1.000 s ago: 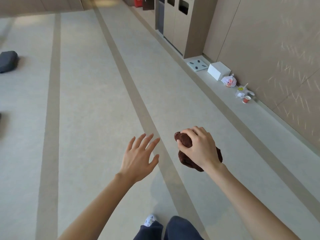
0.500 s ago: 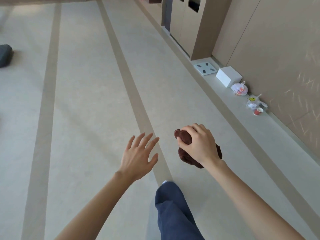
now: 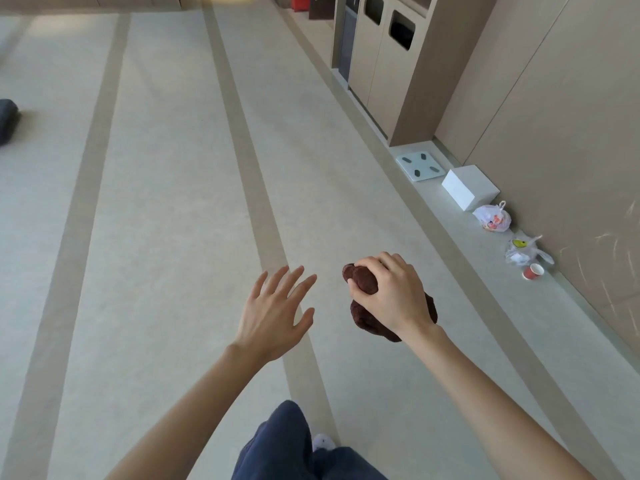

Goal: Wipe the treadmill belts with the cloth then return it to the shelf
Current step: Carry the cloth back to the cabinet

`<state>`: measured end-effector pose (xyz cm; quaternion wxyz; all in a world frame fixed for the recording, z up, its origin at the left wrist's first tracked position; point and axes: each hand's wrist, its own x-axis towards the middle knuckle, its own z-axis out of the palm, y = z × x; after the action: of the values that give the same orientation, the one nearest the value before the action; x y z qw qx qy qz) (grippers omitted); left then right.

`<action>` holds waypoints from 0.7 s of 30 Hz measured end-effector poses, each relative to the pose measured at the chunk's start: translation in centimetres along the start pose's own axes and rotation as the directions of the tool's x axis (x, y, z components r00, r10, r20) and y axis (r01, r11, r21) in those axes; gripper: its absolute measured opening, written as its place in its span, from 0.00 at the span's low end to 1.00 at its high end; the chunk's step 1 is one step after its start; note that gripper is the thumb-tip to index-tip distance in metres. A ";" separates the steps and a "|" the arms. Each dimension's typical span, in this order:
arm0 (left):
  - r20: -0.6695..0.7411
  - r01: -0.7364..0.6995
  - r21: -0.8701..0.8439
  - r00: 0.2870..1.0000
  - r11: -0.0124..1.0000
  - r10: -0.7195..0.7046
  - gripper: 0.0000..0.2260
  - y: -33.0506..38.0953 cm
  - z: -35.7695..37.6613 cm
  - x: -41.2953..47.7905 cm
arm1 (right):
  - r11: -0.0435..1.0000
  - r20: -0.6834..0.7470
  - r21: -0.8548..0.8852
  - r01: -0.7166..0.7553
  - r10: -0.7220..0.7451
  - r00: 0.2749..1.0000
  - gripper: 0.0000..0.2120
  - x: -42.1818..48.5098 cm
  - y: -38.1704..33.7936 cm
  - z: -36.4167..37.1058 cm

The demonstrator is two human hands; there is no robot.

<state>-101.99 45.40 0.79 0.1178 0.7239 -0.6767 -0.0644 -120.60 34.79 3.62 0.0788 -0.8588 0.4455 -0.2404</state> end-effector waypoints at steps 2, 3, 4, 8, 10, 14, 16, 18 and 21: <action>0.004 0.002 0.005 1.000 1.000 -0.002 0.24 -1.2 0.0 2.8 | 1.000 0.006 0.005 0.000 0.000 1.000 0.10 2.6 0.7 1.0; 0.003 0.000 0.005 1.000 1.000 0.000 0.24 -1.9 0.1 4.2 | 1.000 0.006 0.005 -0.003 0.003 1.000 0.10 3.9 1.1 1.5; 0.001 -0.006 0.007 1.000 1.000 0.006 0.24 -2.7 0.2 5.7 | 1.000 0.002 0.001 -0.007 0.007 1.000 0.10 5.3 1.4 2.2; 0.017 -0.045 0.025 0.999 0.999 0.044 0.24 -5.5 0.4 12.6 | 0.999 -0.013 0.009 -0.039 0.040 0.999 0.09 10.9 2.9 4.5; 0.011 -0.061 0.012 0.998 0.998 0.060 0.24 -7.1 0.3 16.2 | 0.998 -0.016 0.007 -0.065 0.065 0.998 0.09 14.2 3.5 5.5; 0.017 -0.081 0.005 0.997 0.997 0.081 0.24 -10.6 -0.8 23.7 | 0.995 -0.039 -0.011 -0.095 0.095 0.995 0.09 21.5 4.0 7.1; 0.007 -0.096 -0.009 0.995 0.995 0.096 0.24 -12.2 -1.4 27.4 | 0.994 -0.054 -0.012 -0.107 0.106 0.993 0.09 25.3 4.2 8.0; -0.012 -0.127 -0.006 0.992 0.992 0.127 0.23 -13.9 -2.2 30.9 | 0.994 -0.073 -0.020 -0.112 0.110 0.991 0.09 29.0 4.5 8.9; -0.004 -0.144 0.015 0.990 0.989 0.144 0.23 -16.4 -2.9 36.0 | 0.993 -0.100 -0.010 -0.121 0.119 0.988 0.09 33.9 4.9 10.2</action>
<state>-82.67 10.78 1.77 0.1185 0.6740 -0.7275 -0.0487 -102.73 3.89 4.64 0.0642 -0.8180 0.5017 -0.2740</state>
